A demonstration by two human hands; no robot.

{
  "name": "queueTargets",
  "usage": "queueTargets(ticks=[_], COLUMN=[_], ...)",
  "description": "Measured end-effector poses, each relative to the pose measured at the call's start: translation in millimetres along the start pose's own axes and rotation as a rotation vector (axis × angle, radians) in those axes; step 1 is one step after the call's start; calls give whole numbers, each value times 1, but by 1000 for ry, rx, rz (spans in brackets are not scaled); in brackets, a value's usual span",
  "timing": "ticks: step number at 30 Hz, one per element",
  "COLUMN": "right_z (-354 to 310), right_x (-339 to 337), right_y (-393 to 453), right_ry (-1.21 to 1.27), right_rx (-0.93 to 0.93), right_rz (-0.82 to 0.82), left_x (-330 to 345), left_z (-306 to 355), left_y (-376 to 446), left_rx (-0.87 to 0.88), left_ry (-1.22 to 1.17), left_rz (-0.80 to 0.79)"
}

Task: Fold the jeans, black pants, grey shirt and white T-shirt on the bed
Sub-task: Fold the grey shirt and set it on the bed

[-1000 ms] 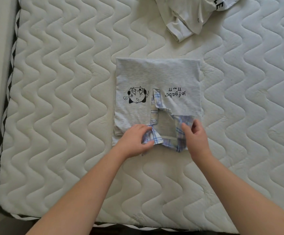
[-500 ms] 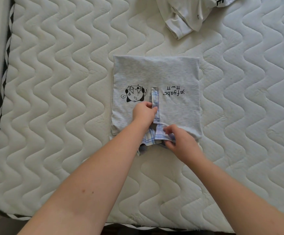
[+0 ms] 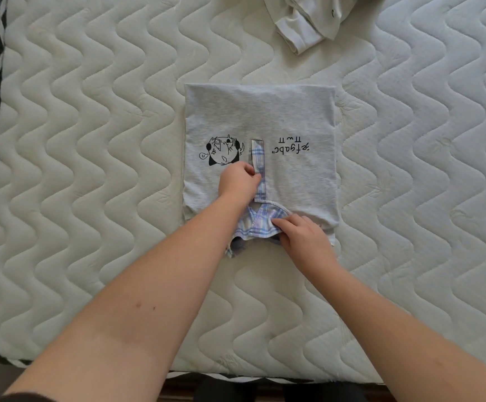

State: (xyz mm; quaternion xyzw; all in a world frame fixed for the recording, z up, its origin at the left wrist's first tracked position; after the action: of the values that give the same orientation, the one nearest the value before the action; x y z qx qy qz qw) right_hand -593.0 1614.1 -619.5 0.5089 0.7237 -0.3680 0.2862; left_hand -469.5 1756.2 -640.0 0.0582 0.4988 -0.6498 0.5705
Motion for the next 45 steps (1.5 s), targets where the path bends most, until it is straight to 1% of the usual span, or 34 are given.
queueTargets(ticks=[3, 6, 10, 11, 13, 14, 15, 16, 18, 19, 21, 23, 25, 26, 28, 29, 30, 34, 38, 40, 42, 45], right_z=[2, 5, 10, 11, 16, 20, 22, 25, 28, 29, 30, 26, 15, 7, -11, -18, -24, -31, -26, -23, -22, -22], right_x=[-2, -6, -10, -9, -8, -7, -7, -7, -9, -10, -12, -15, -19, -17, -6, 2, 9, 14, 8, 1, -3, -6], right_y=[-2, -6, -2, 0, 4, 6, 9, 11, 16, 19, 24, 26, 26, 26, 28, 28, 31, 55, 84, 95, 106, 120], right_ry=[8, 34, 194, 246, 330, 344, 333, 302, 273, 285, 318, 312, 273, 276, 274, 261, 259, 425, 312, 312, 347, 393], right_rx=[29, 75, 191, 234, 350, 417, 473, 514, 558, 571, 597, 574, 424, 321, 134, 75, 47, 141, 204, 223, 255, 266], right_rz=[26, 43, 31, 22, 27, 37, 48, 58, 91, 113, 146, 213, 294, 275, 98, 5, -51, -60, -183, -227, -261, -196], left_x=[-10, -23, -30, -29, -22, -18, -16, -16, -21, -22, -24, -26, -32, -35, -41, -42, -42, -42, -45, -46, -46, -47], left_z=[1, -9, -46, -55, -69, -74, -76, -76, -73, -72, -73, -75, -79, -80, -80, -79, -77, -75, -77, -79, -85, -98], left_y=[-9, -34, -72, -80, -91, -93, -95, -94, -91, -88, -84, -81, -76, -72, -67, -65, -63, -62, -66, -69, -72, -74], left_rx=[80, 226, 416, 444, 458, 453, 447, 436, 396, 366, 286, 208, 173, 163, 163, 165, 167, 175, 179, 174, 132, 36], left_ry=[39, 85, 209, 264, 456, 535, 570, 555, 437, 366, 204, 48, -10, -20, -16, -20, -31, -57, -64, 4, 115, 209], left_rz=[37, 59, 7, -28, -107, -119, -94, -47, 52, 73, 34, -33, -37, -24, 0, -8, -28, -80, -46, -57, -107, -149])
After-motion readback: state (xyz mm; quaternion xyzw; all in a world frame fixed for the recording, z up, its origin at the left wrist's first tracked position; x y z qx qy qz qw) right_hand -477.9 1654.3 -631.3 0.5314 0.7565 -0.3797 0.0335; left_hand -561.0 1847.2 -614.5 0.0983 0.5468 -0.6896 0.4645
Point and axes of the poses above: each hand's wrist, its own y-axis towards the middle knuckle, its own x-axis out of the palm, z = x × y, the point moved 3 cm from there along y, towards the middle knuckle, and after that the axes turned 4 degrees about y, right-handed, at the moved point
